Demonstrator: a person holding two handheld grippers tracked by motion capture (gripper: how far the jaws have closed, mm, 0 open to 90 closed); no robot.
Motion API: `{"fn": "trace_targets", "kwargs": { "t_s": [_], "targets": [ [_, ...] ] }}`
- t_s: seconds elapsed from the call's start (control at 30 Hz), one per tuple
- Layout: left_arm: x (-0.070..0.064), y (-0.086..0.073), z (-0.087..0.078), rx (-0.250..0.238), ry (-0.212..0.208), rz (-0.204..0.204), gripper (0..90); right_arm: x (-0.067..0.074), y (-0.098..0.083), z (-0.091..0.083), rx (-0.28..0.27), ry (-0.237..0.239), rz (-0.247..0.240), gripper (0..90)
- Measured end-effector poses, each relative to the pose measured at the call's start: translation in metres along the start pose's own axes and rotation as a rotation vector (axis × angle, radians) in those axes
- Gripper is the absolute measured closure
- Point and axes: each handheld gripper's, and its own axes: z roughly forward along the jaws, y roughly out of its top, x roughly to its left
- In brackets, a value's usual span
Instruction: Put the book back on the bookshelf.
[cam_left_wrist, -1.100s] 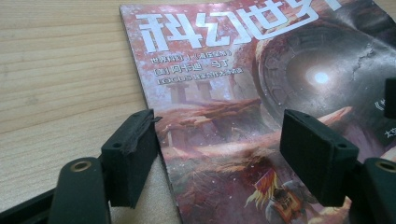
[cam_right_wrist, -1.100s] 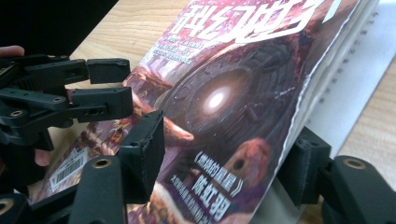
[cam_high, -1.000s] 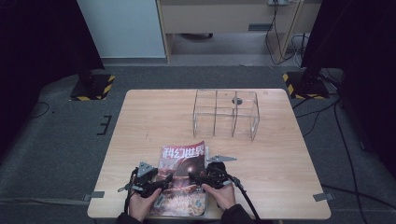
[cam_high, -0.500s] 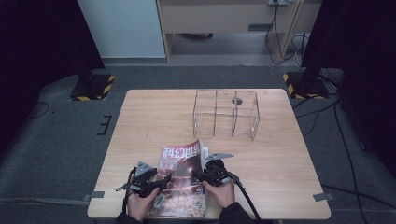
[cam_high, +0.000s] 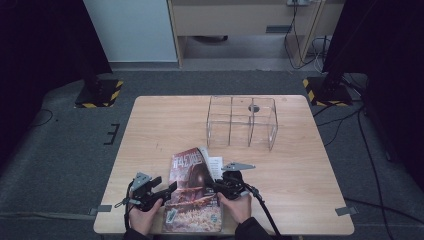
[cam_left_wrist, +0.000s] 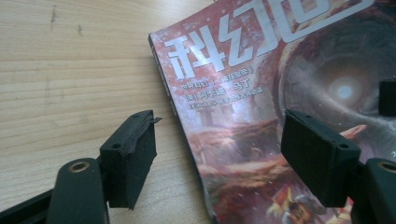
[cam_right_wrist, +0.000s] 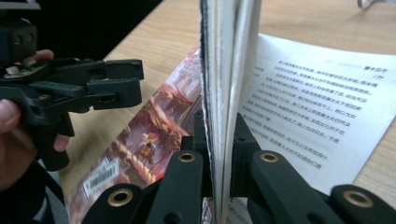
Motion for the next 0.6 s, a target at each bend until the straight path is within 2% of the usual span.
{"fn": "trace_targets", "kwargs": {
  "t_s": [0.13,0.27,0.47,0.6],
  "targets": [
    [0.003,0.001,-0.003,-0.015,-0.012,-0.024,25.7,0.004,0.003,-0.008,-0.034,0.025,-0.027,86.7],
    [0.003,0.001,-0.002,-0.015,-0.027,-0.027,25.5,0.007,0.005,-0.012,-0.052,0.032,-0.045,86.7],
    [0.000,0.002,0.003,0.009,-0.056,-0.015,24.3,0.012,0.006,-0.019,-0.070,0.052,-0.095,86.8],
    [-0.002,0.002,0.009,0.034,-0.082,-0.009,23.6,0.013,0.006,-0.020,-0.073,0.058,-0.103,86.8]
  ]
}}
